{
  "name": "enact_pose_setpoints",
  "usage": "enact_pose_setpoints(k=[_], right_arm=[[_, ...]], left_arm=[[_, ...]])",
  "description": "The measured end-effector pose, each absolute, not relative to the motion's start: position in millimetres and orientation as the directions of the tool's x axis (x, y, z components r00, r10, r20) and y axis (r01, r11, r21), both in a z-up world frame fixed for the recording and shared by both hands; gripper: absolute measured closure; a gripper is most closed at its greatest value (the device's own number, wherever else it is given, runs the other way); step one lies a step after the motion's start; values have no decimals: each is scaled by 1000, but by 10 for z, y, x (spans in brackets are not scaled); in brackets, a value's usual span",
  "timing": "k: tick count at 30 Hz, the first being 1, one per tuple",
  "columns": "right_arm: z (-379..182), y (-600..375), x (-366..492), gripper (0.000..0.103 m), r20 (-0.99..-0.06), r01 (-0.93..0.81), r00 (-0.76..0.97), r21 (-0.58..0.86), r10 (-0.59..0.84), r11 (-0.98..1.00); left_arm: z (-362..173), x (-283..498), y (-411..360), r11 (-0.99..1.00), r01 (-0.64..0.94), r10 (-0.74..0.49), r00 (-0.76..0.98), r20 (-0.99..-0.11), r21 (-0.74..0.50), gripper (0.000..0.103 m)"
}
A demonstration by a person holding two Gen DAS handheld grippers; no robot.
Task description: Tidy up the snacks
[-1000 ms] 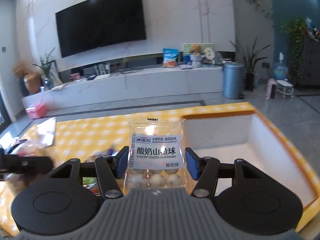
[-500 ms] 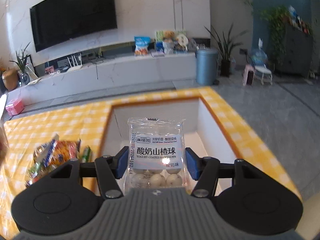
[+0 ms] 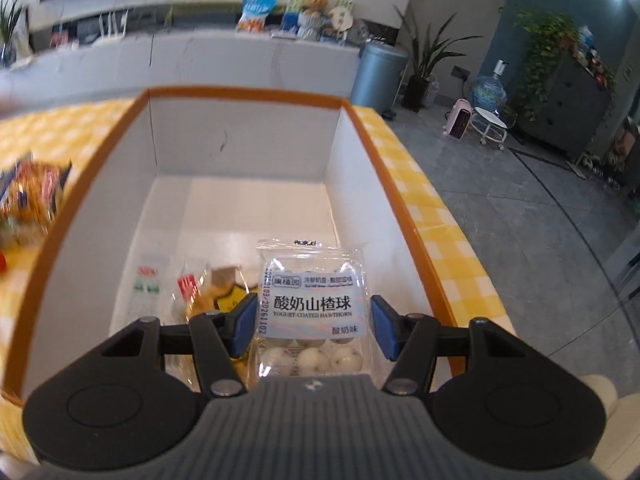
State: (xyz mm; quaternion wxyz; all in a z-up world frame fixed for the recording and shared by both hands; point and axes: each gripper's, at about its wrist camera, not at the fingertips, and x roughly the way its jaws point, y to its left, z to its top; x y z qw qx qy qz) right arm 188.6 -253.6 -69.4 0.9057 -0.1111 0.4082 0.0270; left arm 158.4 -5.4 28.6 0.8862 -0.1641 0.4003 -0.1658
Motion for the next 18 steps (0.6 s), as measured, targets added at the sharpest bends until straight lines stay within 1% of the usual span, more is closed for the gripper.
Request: enact_pose_setpoints(k=[5,7,10,13,15,16,18], right_arm=[[-707,-2547,1902,45,-760,-153,648,-191,-48,970],[-719,-2524,1912,44,-752,-138,654,-231,-86,963],[-815,-2406,1919,44,-722,-131,663,-372,-197,919],[-859,-2397,1937,44,-725,-137,657,-381,-204,914],[-860,-2391,1935,44,-724,-134,656,-389,-212,911],[-859,-2379,1927,42,-719,-131,660,-395,-218,909],[-826,-2344,1897,31,-710,-133,671,-398,-213,908]], left_arm=[[311,1541,-86,898,168,-417,621,-664,-407,32],[335,1516,-76,904,164,-405,625,-668,-394,32],[378,1485,-66,909,157,-392,632,-669,-385,32],[421,1444,-52,913,158,-386,633,-671,-376,32],[459,1423,-93,922,172,-374,626,-684,-347,32],[477,1418,-122,927,183,-367,622,-692,-327,32],[527,1404,-196,934,197,-355,614,-705,-298,32]])
